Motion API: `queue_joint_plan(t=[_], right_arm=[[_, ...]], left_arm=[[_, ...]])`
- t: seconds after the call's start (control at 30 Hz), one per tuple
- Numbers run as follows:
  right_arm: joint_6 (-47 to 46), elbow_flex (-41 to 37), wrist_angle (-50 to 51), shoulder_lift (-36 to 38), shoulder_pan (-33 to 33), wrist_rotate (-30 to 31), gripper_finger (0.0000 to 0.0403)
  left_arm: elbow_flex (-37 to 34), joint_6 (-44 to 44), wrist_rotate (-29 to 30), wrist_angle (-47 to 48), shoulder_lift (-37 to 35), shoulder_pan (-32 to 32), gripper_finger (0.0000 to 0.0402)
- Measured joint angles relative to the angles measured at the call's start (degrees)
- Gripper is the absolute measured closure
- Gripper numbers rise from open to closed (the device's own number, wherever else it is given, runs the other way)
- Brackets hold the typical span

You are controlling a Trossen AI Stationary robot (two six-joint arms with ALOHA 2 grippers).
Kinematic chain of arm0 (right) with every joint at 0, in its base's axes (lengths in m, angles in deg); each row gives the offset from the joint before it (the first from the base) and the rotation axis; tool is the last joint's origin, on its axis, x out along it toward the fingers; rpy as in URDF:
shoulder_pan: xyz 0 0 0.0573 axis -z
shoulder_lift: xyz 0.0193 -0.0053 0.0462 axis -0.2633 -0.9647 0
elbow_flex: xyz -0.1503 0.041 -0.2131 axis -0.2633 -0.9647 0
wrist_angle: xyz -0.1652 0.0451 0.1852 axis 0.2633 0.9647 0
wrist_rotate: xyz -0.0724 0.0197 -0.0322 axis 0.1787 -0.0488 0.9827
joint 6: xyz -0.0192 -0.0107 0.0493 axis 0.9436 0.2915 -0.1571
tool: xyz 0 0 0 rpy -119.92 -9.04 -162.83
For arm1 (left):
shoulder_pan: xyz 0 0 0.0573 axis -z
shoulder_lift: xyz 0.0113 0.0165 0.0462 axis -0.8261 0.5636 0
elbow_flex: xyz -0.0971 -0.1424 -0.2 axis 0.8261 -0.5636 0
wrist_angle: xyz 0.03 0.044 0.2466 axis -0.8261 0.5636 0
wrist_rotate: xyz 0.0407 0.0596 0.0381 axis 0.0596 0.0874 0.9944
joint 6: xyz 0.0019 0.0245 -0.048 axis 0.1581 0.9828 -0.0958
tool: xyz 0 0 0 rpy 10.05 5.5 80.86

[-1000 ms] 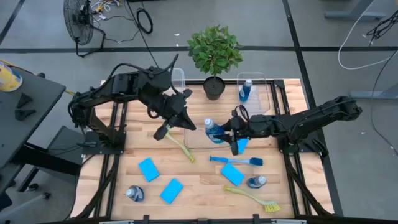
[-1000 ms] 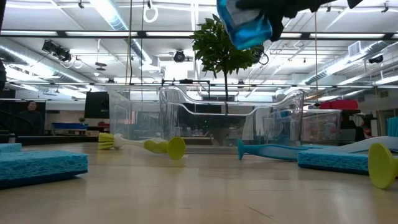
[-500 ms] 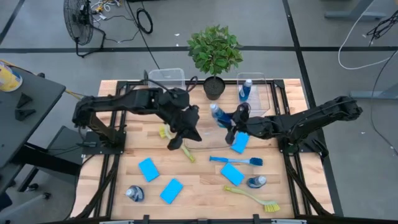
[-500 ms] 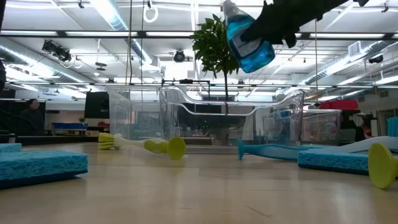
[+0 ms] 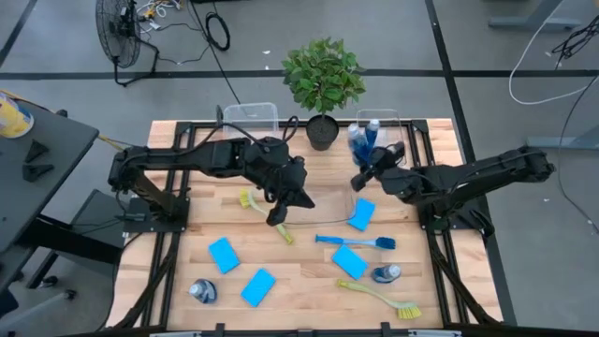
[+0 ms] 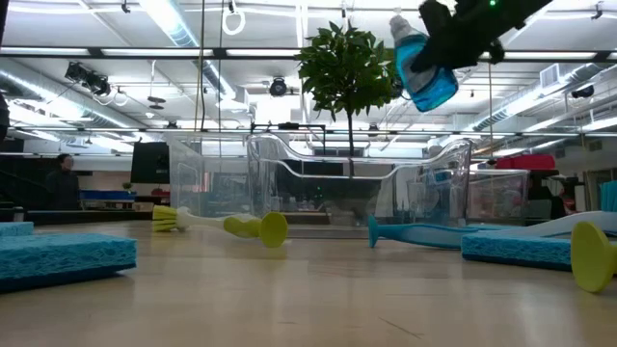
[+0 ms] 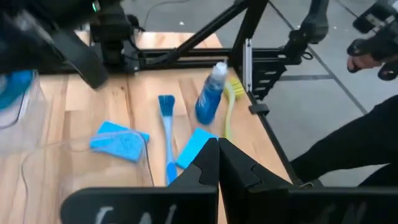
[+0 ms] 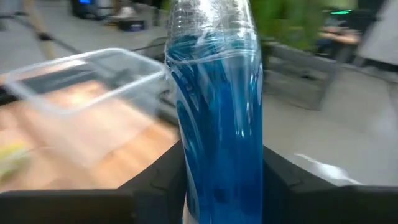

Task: Pick & Place Kitchen Sink Supplies
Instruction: Put the dish soap into the top transparent bin

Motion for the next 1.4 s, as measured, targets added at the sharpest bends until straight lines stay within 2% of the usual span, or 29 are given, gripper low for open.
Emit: queue_joint_plan(t=[0.27,0.57,0.87,1.1,1.23,1.4], right_arm=[[-7.6,0.0,10.3,3.1,3.1,7.9,0.0264],[-19.5,0.0,23.0,3.3,11.3,8.7,0.0264],[-21.4,0.0,23.0,3.3,21.0,10.5,0.0267],[-22.8,-0.7,21.8,3.2,25.7,10.3,0.0266],[-22.9,-5.0,16.6,3.2,27.8,8.5,0.0267],[-20.6,-12.1,5.4,3.2,28.6,7.8,0.0266]], left_arm=[[0.0,-1.2,11.1,-0.4,0.0,-0.4,0.0401],[0.0,-2.0,11.7,-0.3,0.0,-1.8,0.0399],[0.0,-2.2,11.7,-0.3,0.0,-1.8,0.0397],[0.0,-2.2,11.7,-0.3,0.0,-1.8,0.0396],[0.0,-2.1,11.7,-0.3,0.0,-1.8,0.0396],[0.0,-2.1,11.7,-0.3,0.0,-1.8,0.0398]])
